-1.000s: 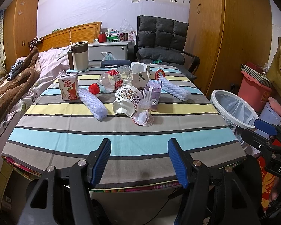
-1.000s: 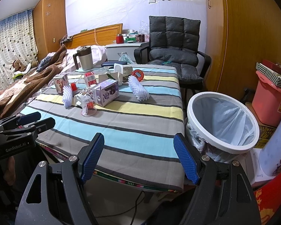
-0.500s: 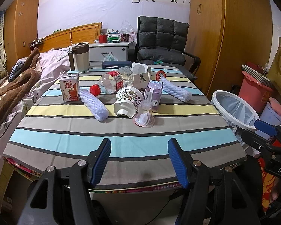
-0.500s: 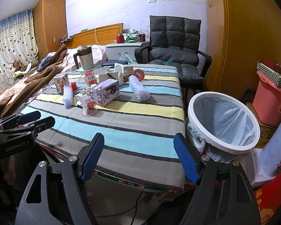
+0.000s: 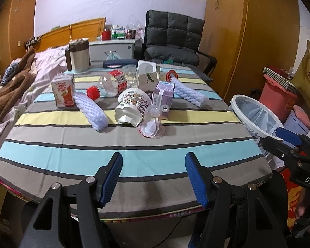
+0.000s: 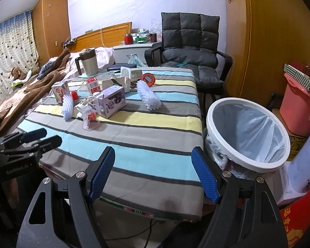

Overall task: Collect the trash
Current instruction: 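Grasp the white foam mesh sleeve with the right gripper while the left gripper grasps the small clear cup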

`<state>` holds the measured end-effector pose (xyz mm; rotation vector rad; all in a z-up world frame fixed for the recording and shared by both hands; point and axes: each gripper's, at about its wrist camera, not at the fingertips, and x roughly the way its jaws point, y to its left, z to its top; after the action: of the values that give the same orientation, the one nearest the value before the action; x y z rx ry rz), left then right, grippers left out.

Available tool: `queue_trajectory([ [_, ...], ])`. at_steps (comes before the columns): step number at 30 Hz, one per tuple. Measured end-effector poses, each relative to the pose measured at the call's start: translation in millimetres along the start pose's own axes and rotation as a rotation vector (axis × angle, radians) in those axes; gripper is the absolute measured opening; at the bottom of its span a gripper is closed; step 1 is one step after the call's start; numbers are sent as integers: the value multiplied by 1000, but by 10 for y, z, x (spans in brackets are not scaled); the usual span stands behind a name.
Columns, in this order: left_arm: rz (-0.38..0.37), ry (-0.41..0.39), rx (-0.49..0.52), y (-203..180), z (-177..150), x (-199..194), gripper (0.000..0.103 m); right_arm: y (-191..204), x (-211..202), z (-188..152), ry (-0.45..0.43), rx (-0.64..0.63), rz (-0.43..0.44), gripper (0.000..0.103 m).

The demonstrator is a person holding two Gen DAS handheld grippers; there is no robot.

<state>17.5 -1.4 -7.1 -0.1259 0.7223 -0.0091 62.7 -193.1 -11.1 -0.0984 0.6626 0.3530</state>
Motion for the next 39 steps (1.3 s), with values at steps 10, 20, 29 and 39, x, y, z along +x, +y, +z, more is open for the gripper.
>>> queue_trajectory([
  [10,2,4,15,2,209,340,64,-35,266,200,18,-18,41,77],
  [20,3,34,9,-22,367,715,43,-87,640,474,40,-60,67,70],
  [29,-10,45,-16,11,405,815,32,-183,1128,675,135,-73,105,60],
  [39,-32,51,-25,34,404,795,32,-220,1255,689,198,-67,146,28],
])
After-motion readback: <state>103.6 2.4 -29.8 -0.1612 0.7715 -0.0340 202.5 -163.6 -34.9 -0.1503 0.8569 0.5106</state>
